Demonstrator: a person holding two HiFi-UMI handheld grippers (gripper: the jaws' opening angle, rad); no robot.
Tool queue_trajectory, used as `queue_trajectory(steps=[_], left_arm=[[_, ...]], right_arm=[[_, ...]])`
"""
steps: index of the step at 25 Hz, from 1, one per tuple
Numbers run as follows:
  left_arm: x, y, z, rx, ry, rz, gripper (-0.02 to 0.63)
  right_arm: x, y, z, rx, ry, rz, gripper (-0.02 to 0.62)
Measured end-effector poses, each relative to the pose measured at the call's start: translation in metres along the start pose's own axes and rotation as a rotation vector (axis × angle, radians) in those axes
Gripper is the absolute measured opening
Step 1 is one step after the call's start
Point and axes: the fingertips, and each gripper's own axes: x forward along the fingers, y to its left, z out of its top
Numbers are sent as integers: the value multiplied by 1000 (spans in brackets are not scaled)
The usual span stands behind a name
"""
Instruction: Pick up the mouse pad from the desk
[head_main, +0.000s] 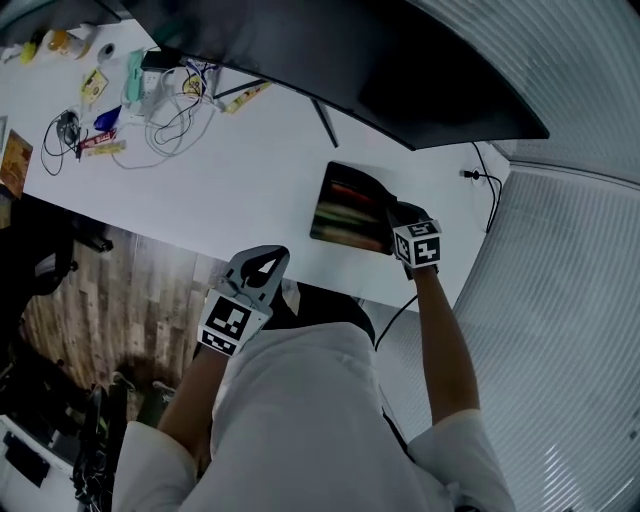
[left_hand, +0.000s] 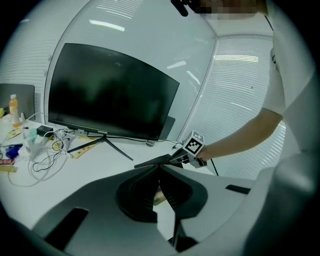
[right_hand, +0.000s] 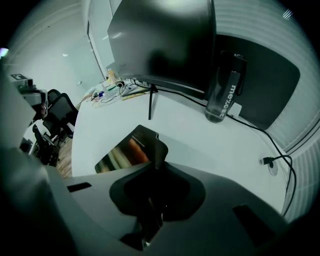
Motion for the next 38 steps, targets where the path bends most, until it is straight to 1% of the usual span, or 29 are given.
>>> queue_trajectory(steps=[5,11,17,21,32,38], left_arm=[[-16,-1,-1,27,-14,-16,18],[-32,2,-1,53,-26,-33,18],[-50,3,-4,66,-34,-57,18],[-56,3,0,99,-37,-83,18],[-64,-18,14,146,-51,-150,18],[-63,-20,33,154,-73,-144,18]], right_arm=[[-26,23,6,20,-51,-6,46],[-58,44,13,72,-117,-23,48],[-90,55,12,133,-177,-44,47],[-113,58,15,151,-225,-81,48],[-195,62,1,348,-394,-131,48],[-245,55,0,410,-489,-158,48]])
